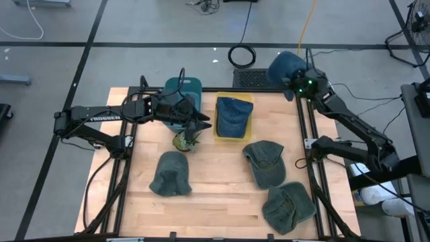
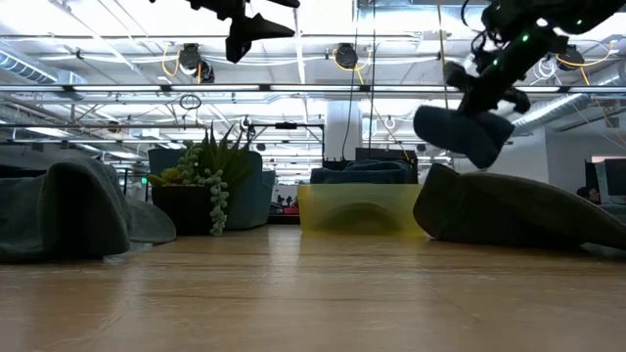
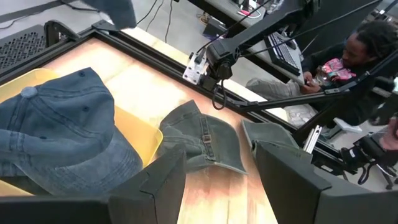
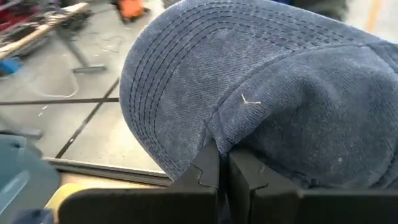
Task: Pick & Place hat
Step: Put the blue cap into the yellow bin
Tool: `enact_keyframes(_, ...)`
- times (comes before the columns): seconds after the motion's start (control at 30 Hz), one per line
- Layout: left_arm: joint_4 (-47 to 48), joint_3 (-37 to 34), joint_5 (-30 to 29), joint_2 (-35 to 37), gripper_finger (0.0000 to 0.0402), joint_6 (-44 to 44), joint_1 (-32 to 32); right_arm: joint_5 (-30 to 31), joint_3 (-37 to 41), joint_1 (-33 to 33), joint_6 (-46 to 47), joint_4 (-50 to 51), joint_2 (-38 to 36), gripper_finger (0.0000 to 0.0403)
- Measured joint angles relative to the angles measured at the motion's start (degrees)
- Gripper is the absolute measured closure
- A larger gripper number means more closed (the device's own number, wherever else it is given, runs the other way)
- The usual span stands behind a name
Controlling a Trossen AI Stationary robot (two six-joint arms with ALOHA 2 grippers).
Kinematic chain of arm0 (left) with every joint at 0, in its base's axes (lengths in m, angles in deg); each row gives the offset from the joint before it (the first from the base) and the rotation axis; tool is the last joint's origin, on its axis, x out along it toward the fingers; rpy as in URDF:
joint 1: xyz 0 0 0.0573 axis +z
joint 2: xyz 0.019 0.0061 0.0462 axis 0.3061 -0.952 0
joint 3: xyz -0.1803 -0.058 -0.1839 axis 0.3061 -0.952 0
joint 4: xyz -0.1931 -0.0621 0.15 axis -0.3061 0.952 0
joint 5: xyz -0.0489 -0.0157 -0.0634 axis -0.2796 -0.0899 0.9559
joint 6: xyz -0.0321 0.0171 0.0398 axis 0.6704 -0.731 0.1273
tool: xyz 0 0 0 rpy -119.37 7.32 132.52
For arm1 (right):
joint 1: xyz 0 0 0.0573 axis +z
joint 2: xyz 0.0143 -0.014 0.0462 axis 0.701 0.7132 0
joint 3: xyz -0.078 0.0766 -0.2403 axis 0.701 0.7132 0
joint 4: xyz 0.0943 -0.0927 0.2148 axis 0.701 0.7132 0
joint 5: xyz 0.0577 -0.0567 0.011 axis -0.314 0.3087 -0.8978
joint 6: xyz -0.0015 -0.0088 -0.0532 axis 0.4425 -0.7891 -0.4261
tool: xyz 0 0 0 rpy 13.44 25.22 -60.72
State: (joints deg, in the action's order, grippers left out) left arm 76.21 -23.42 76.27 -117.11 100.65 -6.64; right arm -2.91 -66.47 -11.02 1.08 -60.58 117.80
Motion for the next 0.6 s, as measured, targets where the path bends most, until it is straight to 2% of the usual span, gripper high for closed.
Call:
enact_keyframes(0.3, -0.1, 0.0, 0.0, 0.0, 0.0199, 0.4, 0.0, -9.2, -7.9, 1.6, -22.4, -4.0, -2.7, 0.0403)
enact_keyframes(0.47, -0.4, 0.0, 0.0, 0.0, 0.0199, -0.1, 0.0, -14.7, -14.0, 2.6, -32.0, -5.5, -2.7, 0.0403)
enact_keyframes(0.6, -3.2, 0.0, 0.0, 0.0, 0.0199, 0.0, 0.0, -15.5, -19.5, 4.1, -36.4, -4.1, -2.0, 0.0403)
